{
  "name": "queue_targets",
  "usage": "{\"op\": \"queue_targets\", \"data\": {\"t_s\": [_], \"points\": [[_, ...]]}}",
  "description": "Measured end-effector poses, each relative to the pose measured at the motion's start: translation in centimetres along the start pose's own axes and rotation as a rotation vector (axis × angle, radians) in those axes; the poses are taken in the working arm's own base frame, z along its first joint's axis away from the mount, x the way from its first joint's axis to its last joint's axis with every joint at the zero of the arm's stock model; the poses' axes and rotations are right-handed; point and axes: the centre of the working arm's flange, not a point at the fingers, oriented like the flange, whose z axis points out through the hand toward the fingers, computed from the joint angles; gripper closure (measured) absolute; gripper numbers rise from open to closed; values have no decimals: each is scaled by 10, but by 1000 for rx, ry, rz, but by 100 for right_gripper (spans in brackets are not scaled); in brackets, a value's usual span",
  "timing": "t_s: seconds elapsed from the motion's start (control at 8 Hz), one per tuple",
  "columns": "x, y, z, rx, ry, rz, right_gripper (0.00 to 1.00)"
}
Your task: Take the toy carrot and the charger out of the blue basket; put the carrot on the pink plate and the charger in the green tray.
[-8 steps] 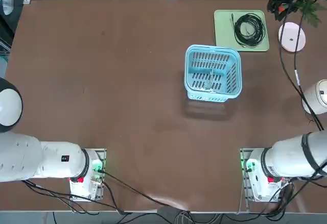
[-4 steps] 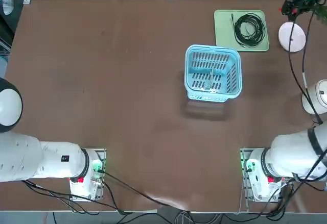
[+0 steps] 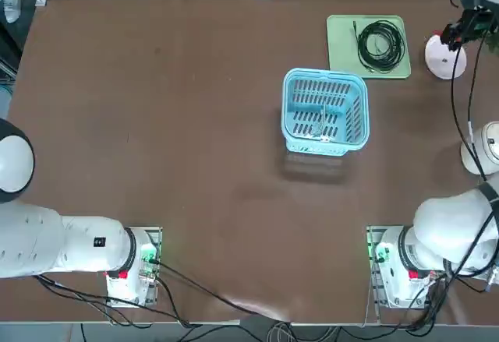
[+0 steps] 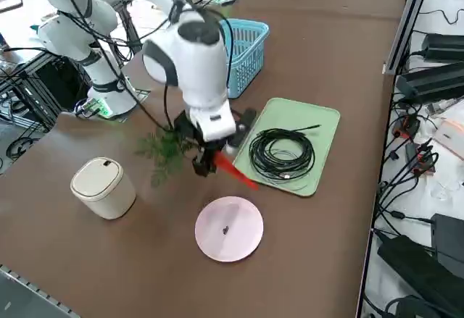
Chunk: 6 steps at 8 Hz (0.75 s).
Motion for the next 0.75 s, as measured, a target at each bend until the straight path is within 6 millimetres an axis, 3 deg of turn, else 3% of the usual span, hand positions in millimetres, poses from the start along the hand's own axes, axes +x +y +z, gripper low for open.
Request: {"op": "queue_targets", "data": {"t_s": [0.12,0.5,0.75], "points": [[2,7,14,5,-4,-4,83],[11,23,26,-22,78,-47,81],[4,45,49,-24,88,-57,81]]}}
